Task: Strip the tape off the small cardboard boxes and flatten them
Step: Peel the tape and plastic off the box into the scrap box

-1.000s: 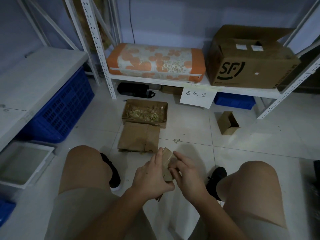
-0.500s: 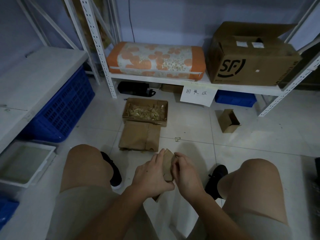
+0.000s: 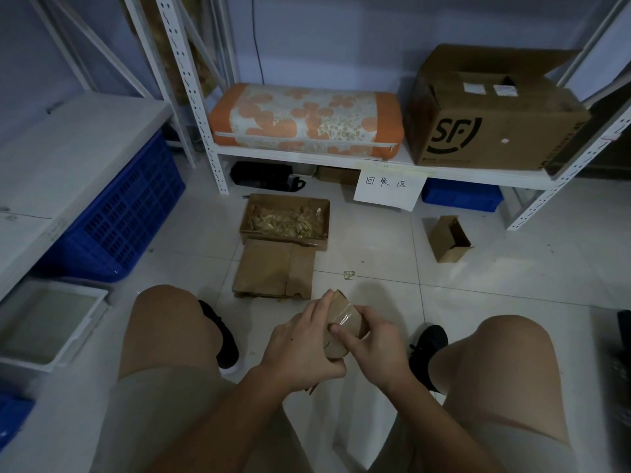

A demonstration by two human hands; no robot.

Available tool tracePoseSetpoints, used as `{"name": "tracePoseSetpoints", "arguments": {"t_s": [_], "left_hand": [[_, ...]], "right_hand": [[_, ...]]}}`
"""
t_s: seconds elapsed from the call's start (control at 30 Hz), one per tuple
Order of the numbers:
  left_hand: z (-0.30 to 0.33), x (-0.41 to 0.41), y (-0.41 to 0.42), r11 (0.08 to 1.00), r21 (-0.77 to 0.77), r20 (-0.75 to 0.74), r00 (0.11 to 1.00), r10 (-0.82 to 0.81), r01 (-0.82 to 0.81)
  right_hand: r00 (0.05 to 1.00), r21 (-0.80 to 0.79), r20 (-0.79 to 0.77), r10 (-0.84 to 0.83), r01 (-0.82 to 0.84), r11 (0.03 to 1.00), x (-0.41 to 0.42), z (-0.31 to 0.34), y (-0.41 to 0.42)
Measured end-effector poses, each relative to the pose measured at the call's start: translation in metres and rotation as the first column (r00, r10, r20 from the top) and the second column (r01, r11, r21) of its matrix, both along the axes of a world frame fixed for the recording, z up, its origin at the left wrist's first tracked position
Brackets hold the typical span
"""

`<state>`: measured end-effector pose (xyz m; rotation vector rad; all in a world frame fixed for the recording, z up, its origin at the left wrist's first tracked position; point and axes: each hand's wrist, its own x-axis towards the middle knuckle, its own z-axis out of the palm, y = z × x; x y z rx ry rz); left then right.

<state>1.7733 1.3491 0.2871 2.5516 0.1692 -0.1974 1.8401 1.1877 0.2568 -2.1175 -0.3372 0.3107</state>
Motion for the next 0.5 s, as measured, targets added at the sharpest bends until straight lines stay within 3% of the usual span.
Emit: {"name": "tracePoseSetpoints", "arguments": {"t_s": [0.23,0.4,0.5], "left_hand": [[-0.001,0.0,0.0,1.0,-0.016,-0.053,0.998,-0.018,0.017],[-0.007,0.0,0.001,0.999,-0.034,-0.078,0.997,0.0,-0.003],[-0.009,0.002,0.003,0.999,-0.028,-0.07,0.997,0.021,-0.023]], "right_hand": [[0.996,-0.195,0.089,0.019,-0.001,0.981,0.002,-0.002,-0.002],[0.998,-0.009,-0.033,0.057,-0.057,0.998,0.0,-0.003,-0.003],[0.98,-0.076,0.09,0.177,-0.17,0.982,0.0,-0.01,-0.003]]}}
